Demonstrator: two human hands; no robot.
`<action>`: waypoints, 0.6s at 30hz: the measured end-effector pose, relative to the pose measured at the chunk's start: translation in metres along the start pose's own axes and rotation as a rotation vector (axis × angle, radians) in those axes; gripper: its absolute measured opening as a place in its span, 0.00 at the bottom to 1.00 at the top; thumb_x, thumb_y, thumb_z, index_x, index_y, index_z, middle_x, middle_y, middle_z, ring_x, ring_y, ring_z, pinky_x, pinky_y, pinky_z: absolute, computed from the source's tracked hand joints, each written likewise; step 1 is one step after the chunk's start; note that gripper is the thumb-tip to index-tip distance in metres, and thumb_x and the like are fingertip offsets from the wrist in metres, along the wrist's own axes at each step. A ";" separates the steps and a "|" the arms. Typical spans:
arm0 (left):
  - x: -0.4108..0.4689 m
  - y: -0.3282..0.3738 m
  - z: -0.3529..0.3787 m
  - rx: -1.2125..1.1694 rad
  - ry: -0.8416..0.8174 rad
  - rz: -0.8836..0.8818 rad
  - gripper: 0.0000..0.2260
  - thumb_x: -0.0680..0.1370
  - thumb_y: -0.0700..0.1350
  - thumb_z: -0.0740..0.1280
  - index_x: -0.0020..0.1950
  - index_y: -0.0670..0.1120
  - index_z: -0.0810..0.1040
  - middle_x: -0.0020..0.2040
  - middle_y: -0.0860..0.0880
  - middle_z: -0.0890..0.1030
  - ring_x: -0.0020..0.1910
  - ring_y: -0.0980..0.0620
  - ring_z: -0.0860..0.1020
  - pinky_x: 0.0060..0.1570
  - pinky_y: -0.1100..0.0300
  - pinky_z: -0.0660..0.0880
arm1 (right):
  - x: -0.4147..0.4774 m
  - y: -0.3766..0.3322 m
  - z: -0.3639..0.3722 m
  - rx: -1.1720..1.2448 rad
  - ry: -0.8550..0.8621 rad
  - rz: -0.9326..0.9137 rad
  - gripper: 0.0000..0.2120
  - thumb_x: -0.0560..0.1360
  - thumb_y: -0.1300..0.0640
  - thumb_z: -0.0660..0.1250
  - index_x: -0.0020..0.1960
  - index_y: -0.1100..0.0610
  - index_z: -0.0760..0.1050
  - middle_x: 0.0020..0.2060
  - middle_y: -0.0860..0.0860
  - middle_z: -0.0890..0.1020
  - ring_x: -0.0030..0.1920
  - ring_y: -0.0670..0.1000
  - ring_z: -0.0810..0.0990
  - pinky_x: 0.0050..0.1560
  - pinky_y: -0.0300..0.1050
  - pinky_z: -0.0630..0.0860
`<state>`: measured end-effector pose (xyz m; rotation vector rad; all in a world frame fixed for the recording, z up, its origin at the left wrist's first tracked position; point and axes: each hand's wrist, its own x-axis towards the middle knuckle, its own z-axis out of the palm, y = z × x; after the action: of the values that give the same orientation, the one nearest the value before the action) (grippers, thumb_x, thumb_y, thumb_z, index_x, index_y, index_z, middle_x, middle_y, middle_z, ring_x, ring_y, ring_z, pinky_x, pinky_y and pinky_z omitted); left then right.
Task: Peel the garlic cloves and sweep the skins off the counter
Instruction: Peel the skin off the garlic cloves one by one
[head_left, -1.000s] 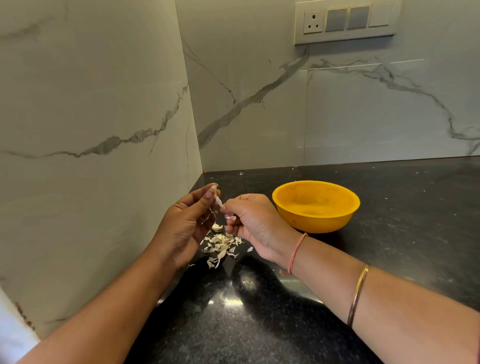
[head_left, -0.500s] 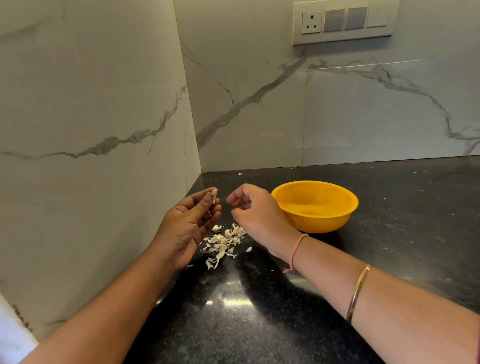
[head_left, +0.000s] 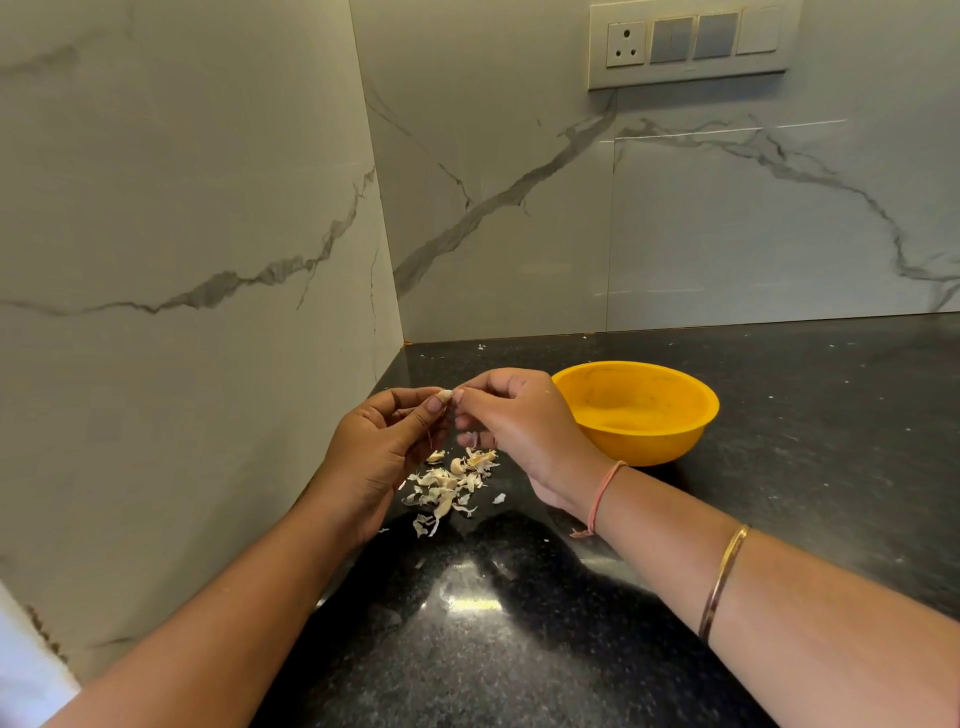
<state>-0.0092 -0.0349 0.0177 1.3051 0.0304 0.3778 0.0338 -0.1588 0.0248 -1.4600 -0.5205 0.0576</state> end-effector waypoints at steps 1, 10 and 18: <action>0.000 0.000 0.000 0.022 -0.002 0.006 0.05 0.74 0.36 0.66 0.47 0.40 0.79 0.37 0.48 0.84 0.37 0.56 0.82 0.38 0.67 0.78 | 0.000 0.001 0.000 -0.001 -0.004 0.007 0.07 0.75 0.66 0.64 0.40 0.62 0.78 0.31 0.55 0.77 0.32 0.48 0.76 0.36 0.41 0.79; -0.002 0.001 -0.003 0.153 -0.023 0.005 0.05 0.70 0.37 0.68 0.44 0.41 0.81 0.34 0.47 0.82 0.33 0.56 0.79 0.37 0.67 0.78 | 0.005 0.001 -0.007 0.021 -0.049 0.102 0.08 0.72 0.69 0.64 0.35 0.63 0.74 0.30 0.57 0.75 0.30 0.50 0.73 0.35 0.43 0.74; -0.002 0.004 0.002 -0.105 -0.080 -0.122 0.06 0.74 0.35 0.64 0.46 0.39 0.80 0.33 0.47 0.82 0.30 0.57 0.79 0.33 0.68 0.77 | 0.006 0.000 -0.004 0.134 -0.037 0.130 0.08 0.73 0.69 0.64 0.35 0.63 0.74 0.28 0.55 0.74 0.27 0.48 0.71 0.30 0.40 0.70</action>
<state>-0.0122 -0.0362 0.0217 1.2070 0.0225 0.2195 0.0404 -0.1604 0.0269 -1.3617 -0.4423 0.2187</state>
